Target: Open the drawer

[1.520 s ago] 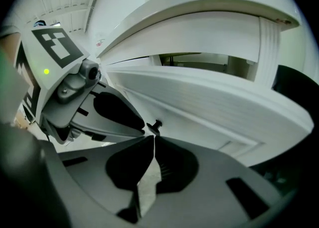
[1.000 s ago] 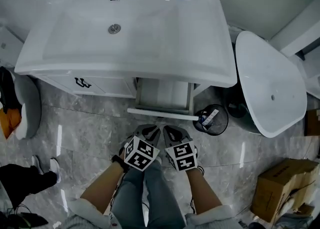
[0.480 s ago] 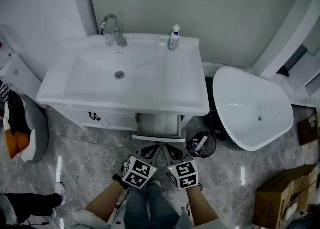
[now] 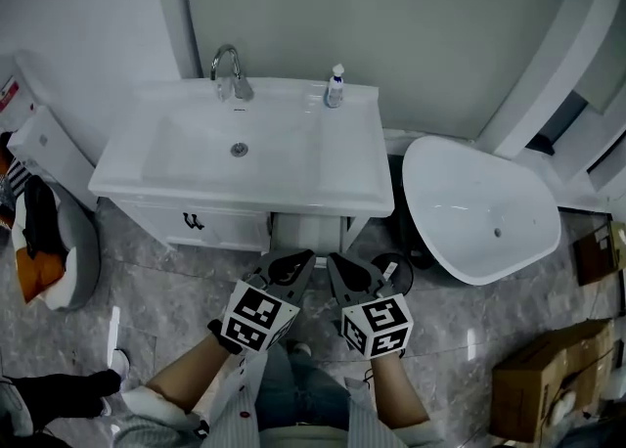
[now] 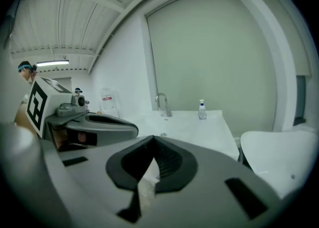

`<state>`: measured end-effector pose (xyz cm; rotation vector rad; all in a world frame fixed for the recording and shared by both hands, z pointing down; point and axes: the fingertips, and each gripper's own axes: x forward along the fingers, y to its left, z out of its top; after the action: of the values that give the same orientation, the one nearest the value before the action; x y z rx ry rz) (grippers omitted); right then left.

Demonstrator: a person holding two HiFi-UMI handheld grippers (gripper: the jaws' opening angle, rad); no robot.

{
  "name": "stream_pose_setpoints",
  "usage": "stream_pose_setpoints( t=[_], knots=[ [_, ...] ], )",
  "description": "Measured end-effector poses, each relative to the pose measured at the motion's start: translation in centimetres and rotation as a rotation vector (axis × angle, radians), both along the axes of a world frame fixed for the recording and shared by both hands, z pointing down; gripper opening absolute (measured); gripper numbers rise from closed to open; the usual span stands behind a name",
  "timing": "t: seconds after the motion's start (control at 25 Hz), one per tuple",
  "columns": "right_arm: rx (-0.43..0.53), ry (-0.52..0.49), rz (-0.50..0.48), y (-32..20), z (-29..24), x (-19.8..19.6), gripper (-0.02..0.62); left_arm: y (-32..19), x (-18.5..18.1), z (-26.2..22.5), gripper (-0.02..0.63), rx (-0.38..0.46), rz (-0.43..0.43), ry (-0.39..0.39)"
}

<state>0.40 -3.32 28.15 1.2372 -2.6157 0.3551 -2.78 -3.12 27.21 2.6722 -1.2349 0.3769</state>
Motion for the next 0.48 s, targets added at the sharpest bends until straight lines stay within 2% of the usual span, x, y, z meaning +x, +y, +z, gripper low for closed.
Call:
stream_pose_setpoints(
  t=[0.2,0.48],
  knots=[
    [0.038,-0.039,-0.030,2.0,-3.9,-0.9,0.009,1.9,-1.0,-3.3,0.017,0.017,-0.035,0.061],
    [0.080,-0.081,-0.036,3.8,-8.3,-1.8,0.009,3.6,-2.2,-5.6,0.017,0.009,-0.018,0.102]
  ],
)
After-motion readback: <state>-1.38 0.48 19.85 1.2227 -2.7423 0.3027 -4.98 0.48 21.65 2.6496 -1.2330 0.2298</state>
